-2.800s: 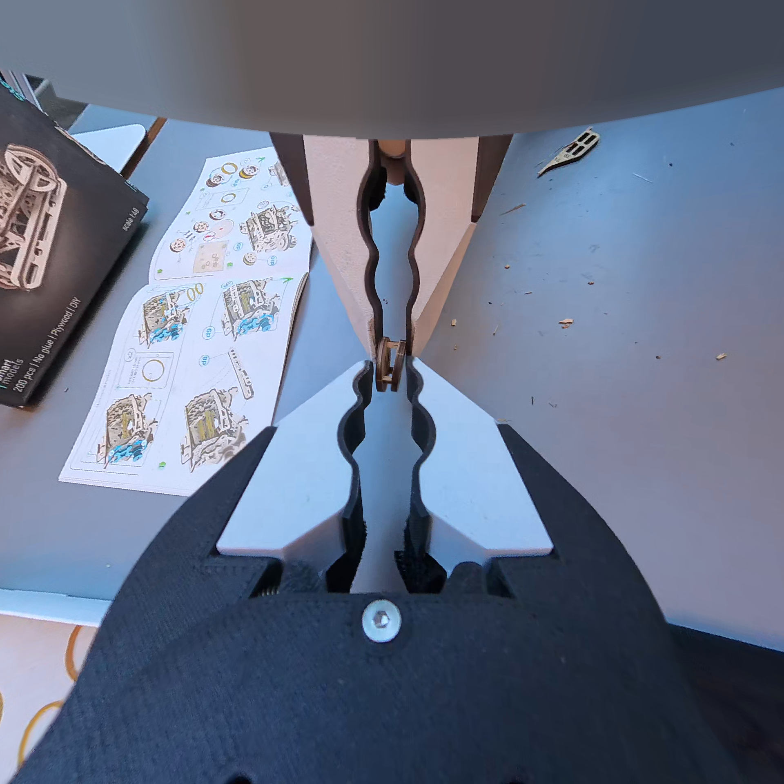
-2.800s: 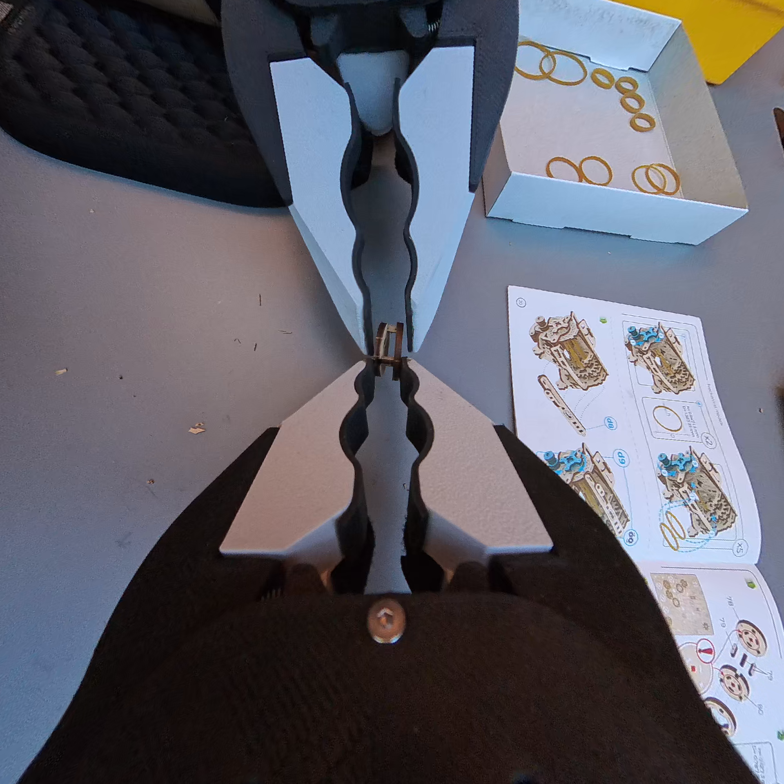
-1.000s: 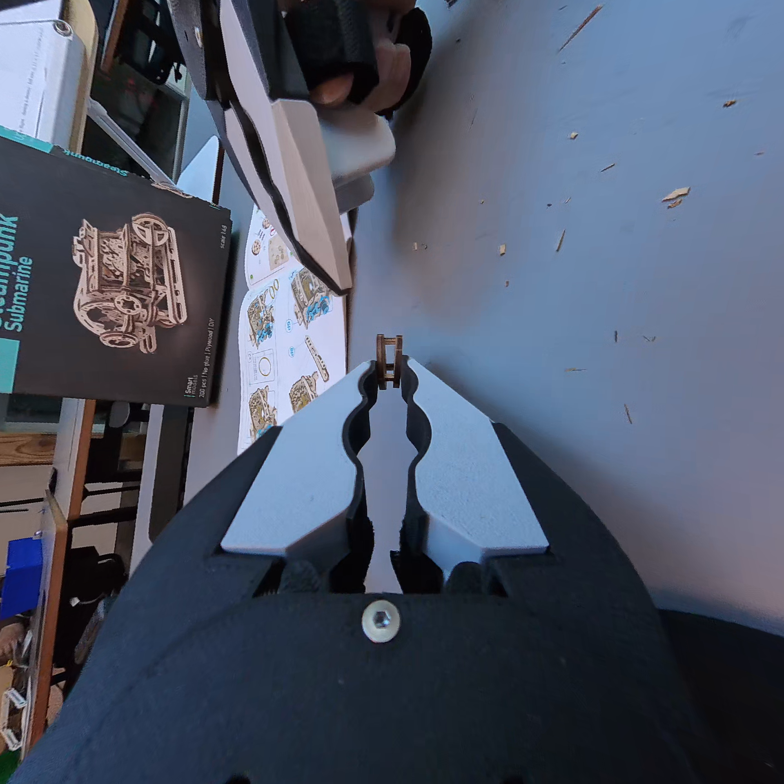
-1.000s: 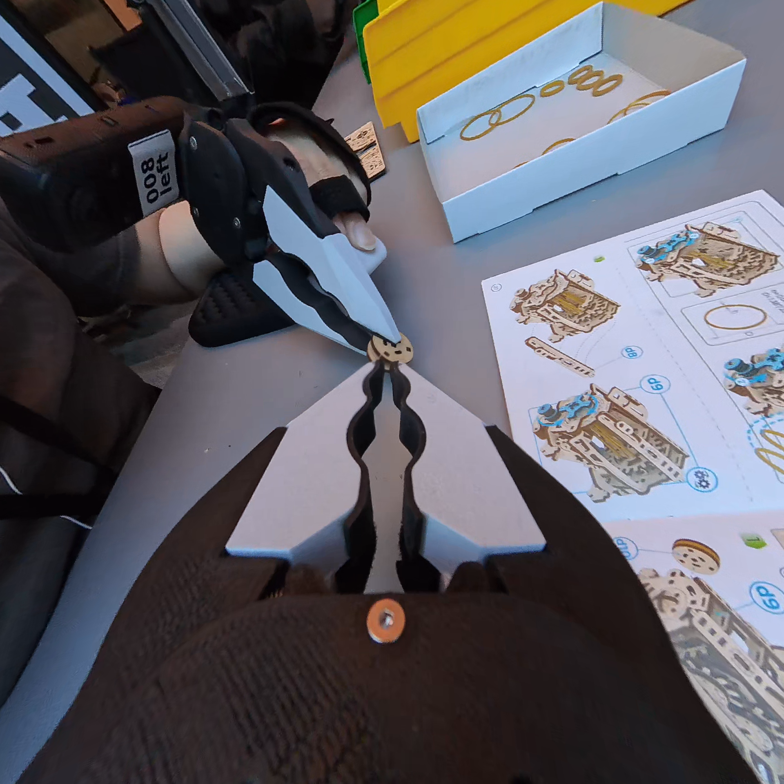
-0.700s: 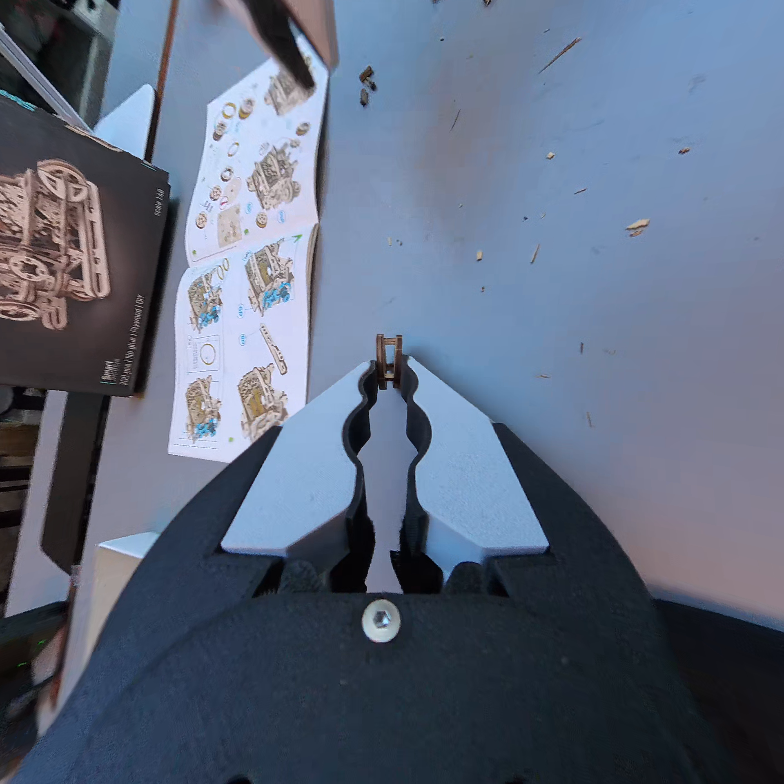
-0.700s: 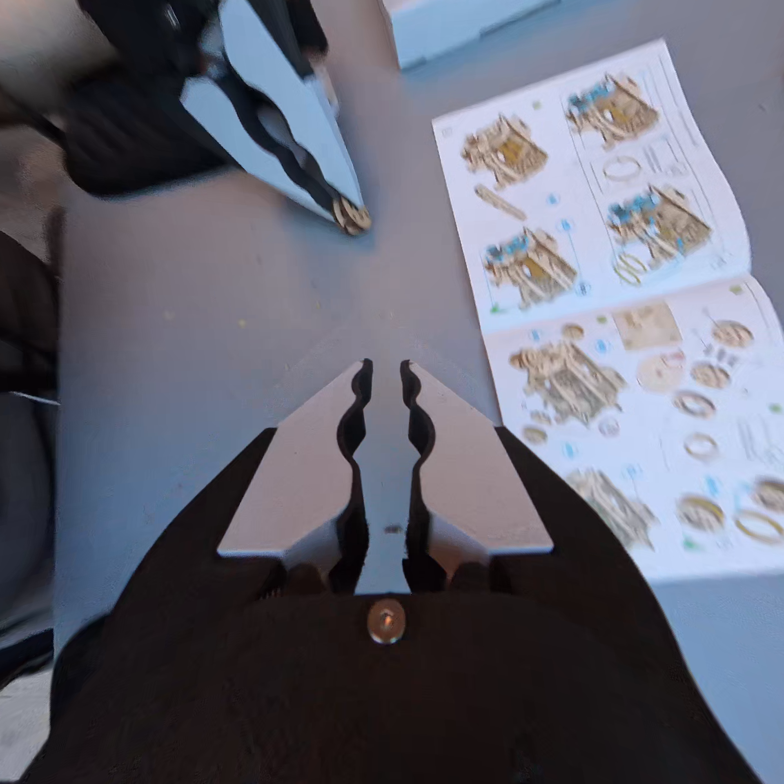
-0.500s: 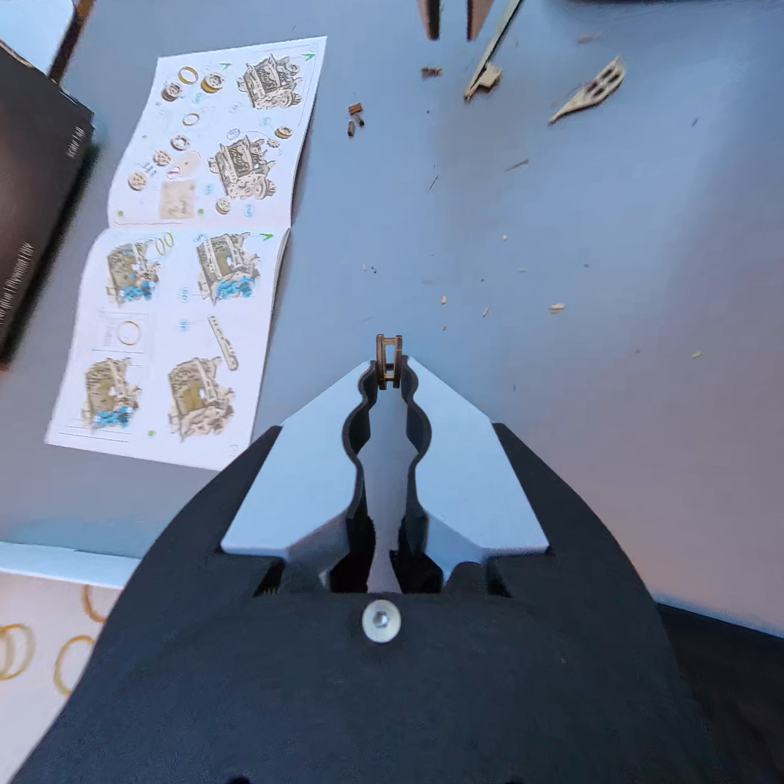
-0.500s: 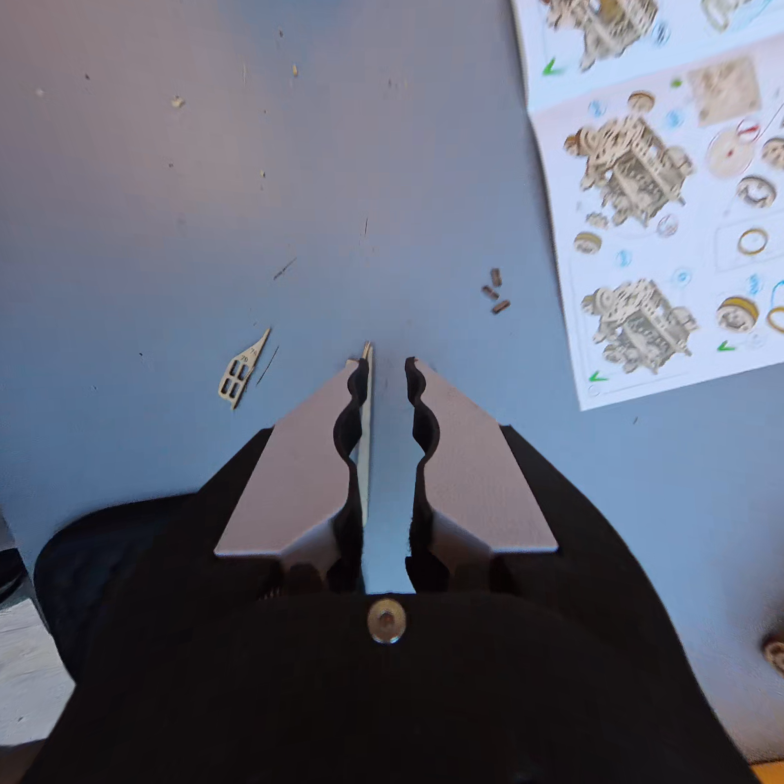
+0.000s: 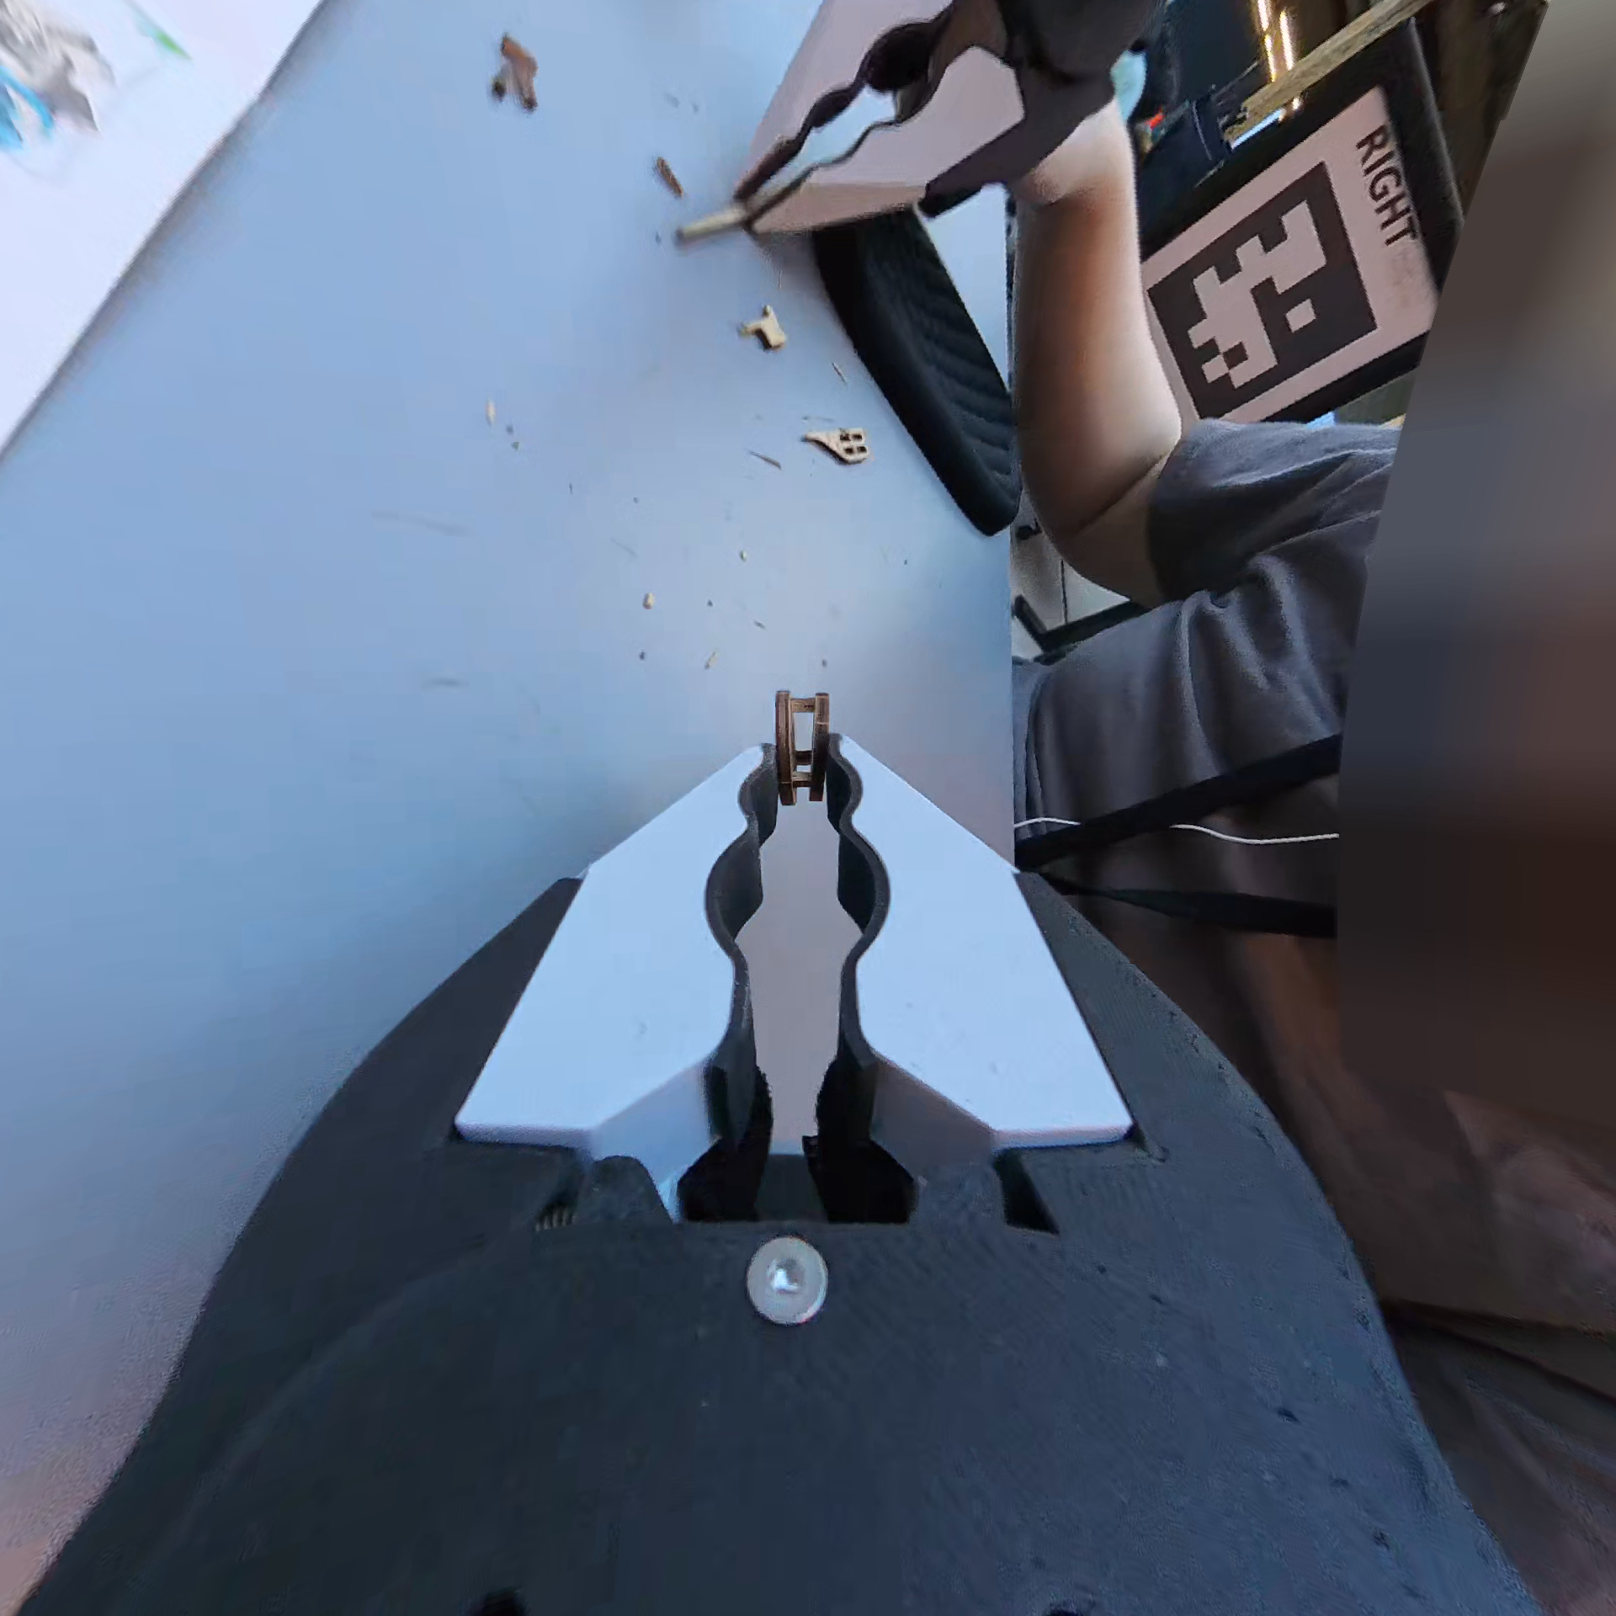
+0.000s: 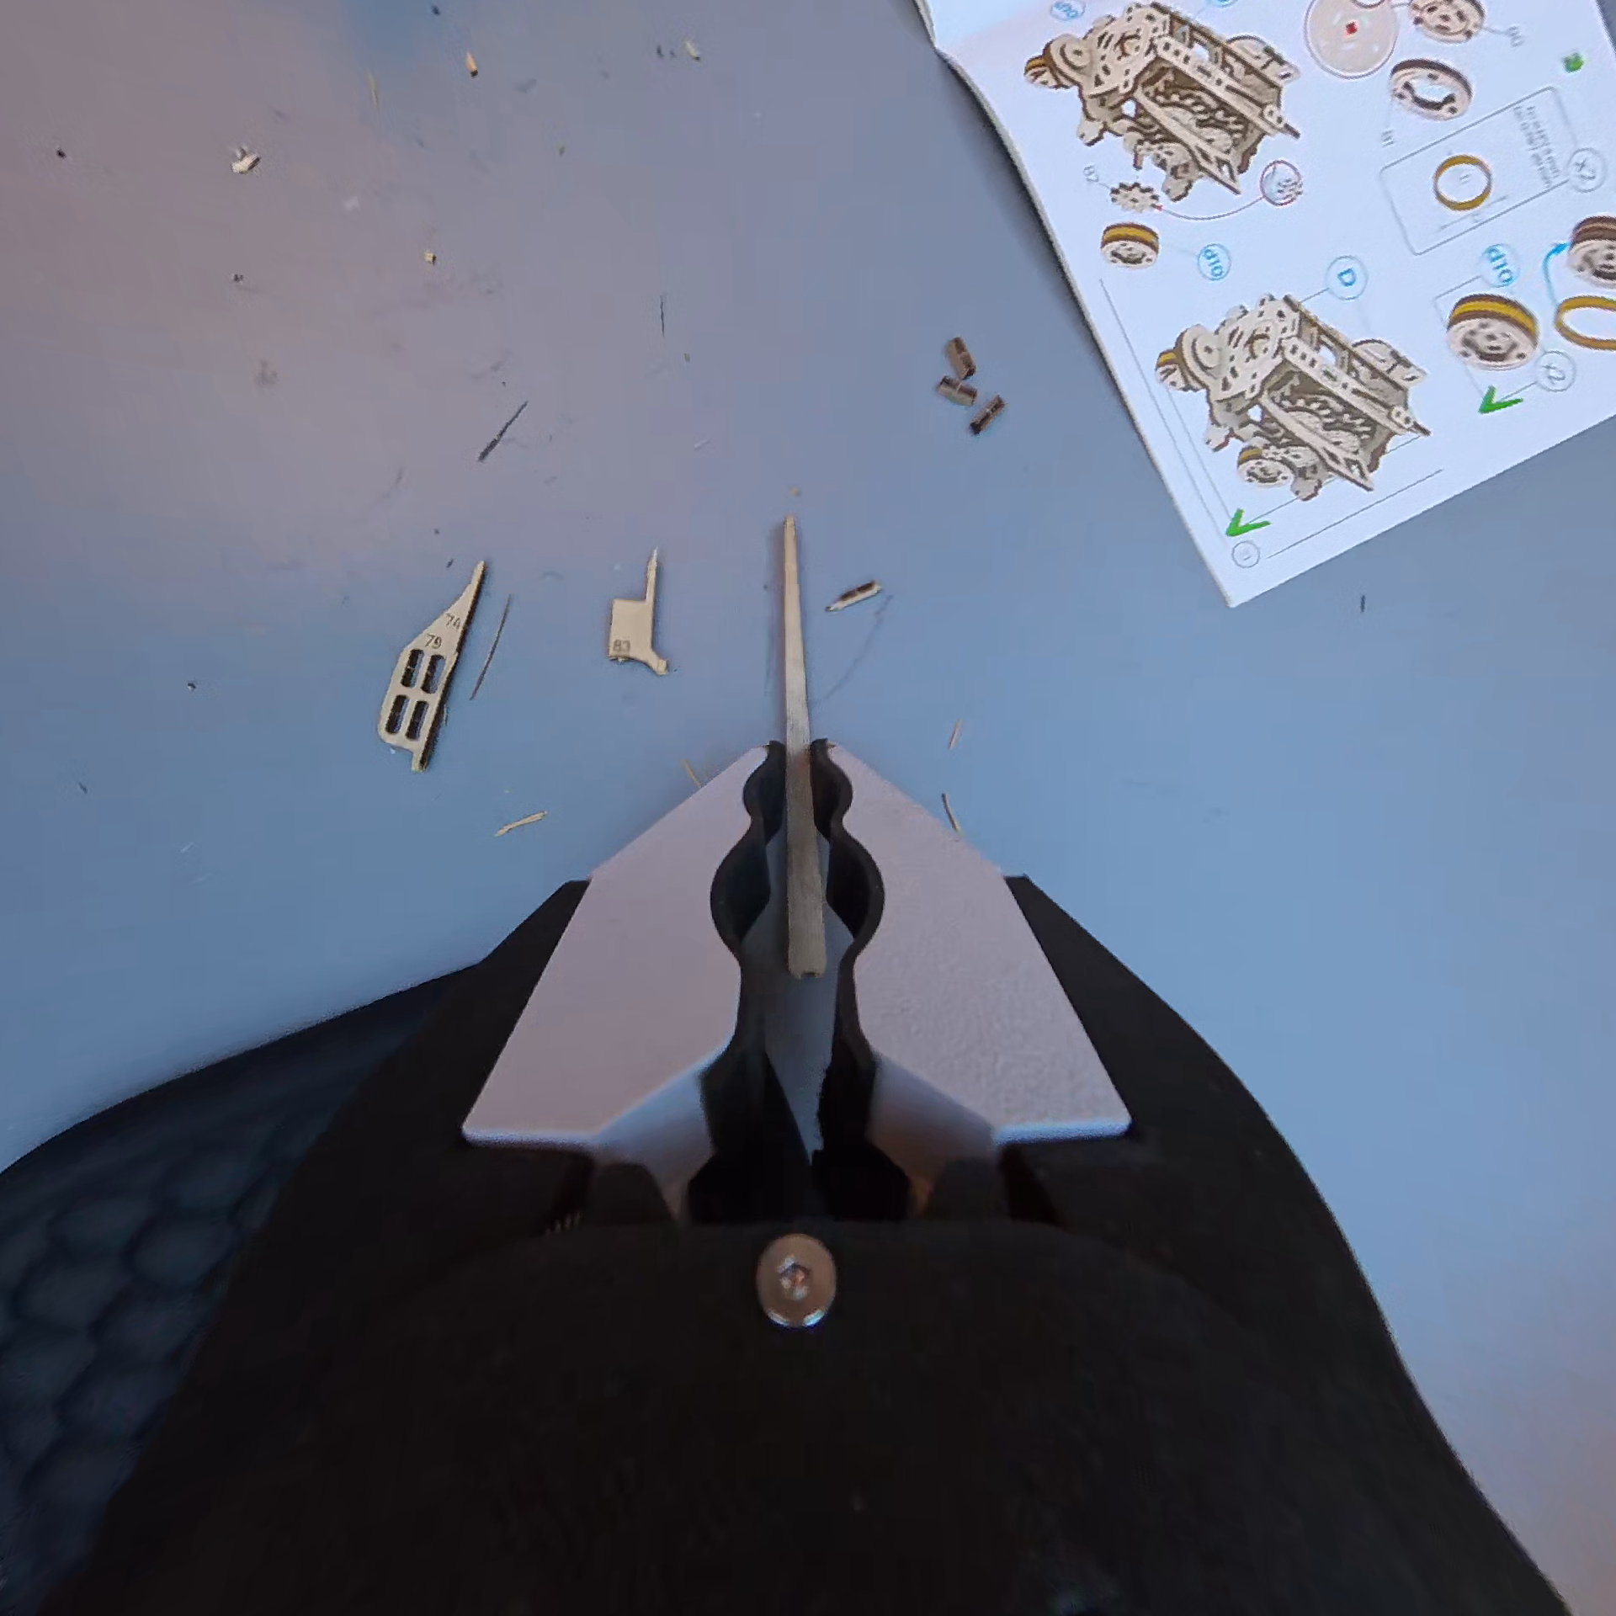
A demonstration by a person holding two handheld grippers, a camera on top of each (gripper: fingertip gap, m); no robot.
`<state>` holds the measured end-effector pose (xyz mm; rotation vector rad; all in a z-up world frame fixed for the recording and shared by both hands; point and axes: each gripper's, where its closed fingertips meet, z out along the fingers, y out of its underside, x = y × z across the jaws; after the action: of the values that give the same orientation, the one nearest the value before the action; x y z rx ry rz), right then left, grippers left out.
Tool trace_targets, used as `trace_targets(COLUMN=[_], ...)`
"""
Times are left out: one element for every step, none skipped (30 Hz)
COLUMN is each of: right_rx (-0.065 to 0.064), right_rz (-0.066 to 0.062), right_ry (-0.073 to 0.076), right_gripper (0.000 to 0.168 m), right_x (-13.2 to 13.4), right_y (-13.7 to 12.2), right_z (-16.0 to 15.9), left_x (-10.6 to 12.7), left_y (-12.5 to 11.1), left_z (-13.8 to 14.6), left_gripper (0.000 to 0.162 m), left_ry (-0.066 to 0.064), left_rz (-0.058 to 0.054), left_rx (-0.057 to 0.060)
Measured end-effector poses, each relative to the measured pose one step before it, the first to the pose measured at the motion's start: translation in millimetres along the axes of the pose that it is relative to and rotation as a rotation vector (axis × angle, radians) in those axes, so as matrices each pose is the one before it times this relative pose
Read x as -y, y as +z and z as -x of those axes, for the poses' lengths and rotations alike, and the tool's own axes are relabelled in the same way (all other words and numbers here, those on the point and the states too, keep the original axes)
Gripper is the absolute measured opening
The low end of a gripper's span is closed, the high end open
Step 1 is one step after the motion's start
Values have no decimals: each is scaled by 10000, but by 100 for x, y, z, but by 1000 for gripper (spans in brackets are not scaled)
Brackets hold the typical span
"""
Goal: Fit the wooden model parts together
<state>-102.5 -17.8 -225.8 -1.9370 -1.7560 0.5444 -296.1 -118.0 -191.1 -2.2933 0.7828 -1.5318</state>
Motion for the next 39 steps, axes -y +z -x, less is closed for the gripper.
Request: trace_targets(right_rx=[-36, -70, 135, 358, 515, 653, 681, 660, 600, 569, 506, 430, 296, 187, 33, -10, 126, 245, 302, 411, 621, 675, 481, 357, 180, -84, -29, 101, 46, 91, 219, 119, 0, 30, 123, 205, 131, -133, -362], right_rz=[-188, -351, -501, -651, -717, -569, -298, -142, -26, 77, 138, 147, 145, 205, 104, 34, -94, -158, -274, -363, -300, -197, -181, -127, -3, 48, 32, 33, 46, 20, 8, 39, 47, 33, -9, 32, 141, 272, 387], right_ry=[22, 58, 121, 196, 290, 375, 383, 321, 314, 287, 254, 222, 205, 108, 99, 150, 182, 282, 397, 447, 444, 382, 321, 170, 50, -32, -93, -38, 30, -4, -3, 39, 4, -62, -7, 48, 38, -60, -229], right_gripper=[4, 4, 4, 4, 4, 4, 4, 4, 4, 4, 4, 4, 4, 4, 4, 4, 4, 4, 4, 4, 4, 4, 4, 4, 4, 4, 4, 4, 4, 4, 4, 4, 4, 4, 4, 4, 4, 4, 5], right_x=[542, 959, 1388, 1791, 1968, 1729, 1272, 911, 612, 389, 228, 136, 42, -95, -75, -42, 83, 150, 348, 472, 463, 348, 341, 241, 69, -13, 5, -1, -23, 13, 24, -47, -87, -93, -39, -56, -111, -195, -214], right_y=[-48, -97, -82, 71, 317, 661, 958, 1156, 1269, 1274, 1201, 1077, 923, 721, 525, 366, 254, 192, 128, 121, 182, 259, 291, 299, 275, 208, 154, 136, 101, 118, 134, 121, 103, 56, 51, 65, 61, 61, 5], right_z=[-249, -263, 106, 532, 807, 1018, 1034, 964, 791, 647, 468, 294, 43, -130, -351, -408, -143, 50, 145, 323, 652, 766, 491, 338, 107, -248, -109, 124, 42, 118, 315, 161, -51, -56, 50, 131, 58, -230, -418], left_x=[-682, -507, -252, -342, -251, -142, -249, -282, -86, 53, 65, 24, 107, 250, 296, 190, 107, 166, 330, 478, 779, 1104, 1172, 901, 593, 270, 6, -7, 84, 170, 134, -13, -76, -107, -52, -21, -91, -172, -264], left_y=[147, 180, 175, 177, 175, 160, 150, 167, 145, 51, -25, -78, -163, -240, -328, -398, -411, -399, -408, -405, -351, -316, -257, -177, -121, -54, 1, 36, 50, 76, 83, 47, 37, 21, -2, 13, 40, 78, 133], left_z=[272, 297, 225, 50, -123, -53, 125, 140, 267, 37, -16, -31, -21, -40, 40, 235, 270, 245, 450, 505, 25, -608, -946, -929, -469, -363, -248, 39, 109, -222, -299, 59, 212, 27, -54, -115, -61, 161, 298], left_gripper=[9, 9, 9, 9, 9, 9, 9, 9, 10, 10, 11, 13, 17, 23, 31, 35, 38, 44, 46, 45, 44, 41, 34, 29, 26, 23, 17, 15, 14, 10, 10, 4, 3, 2, 2, 2, 2, 2, 2], left_ry=[-230, -95, -17, -44, 37, 55, -81, -93, -28, -29, 5, 99, 121, 123, 175, 223, 195, 190, 249, 210, 186, 216, 159, 46, -50, -18, 32, 25, 29, 62, 80, 114, 162, 122, 93, 57, -18, -69, -64], left_rz=[348, 305, 154, 248, 216, 138, 194, 229, 127, 21, 0, -3, -66, -184, -209, -181, -140, -153, -246, -330, -476, -663, -742, -583, -375, -224, -81, -58, -87, -114, -68, 52, 73, 87, 69, 52, 105, 161, 198], left_rx=[26, 85, 99, 4, -77, -29, 46, -3, 78, -49, -30, 13, 54, 68, 134, 269, 270, 247, 378, 388, 47, -367, -590, -616, -379, -313, -219, -14, 37, -143, -158, 94, 202, 112, 73, 32, 50, 165, 244])
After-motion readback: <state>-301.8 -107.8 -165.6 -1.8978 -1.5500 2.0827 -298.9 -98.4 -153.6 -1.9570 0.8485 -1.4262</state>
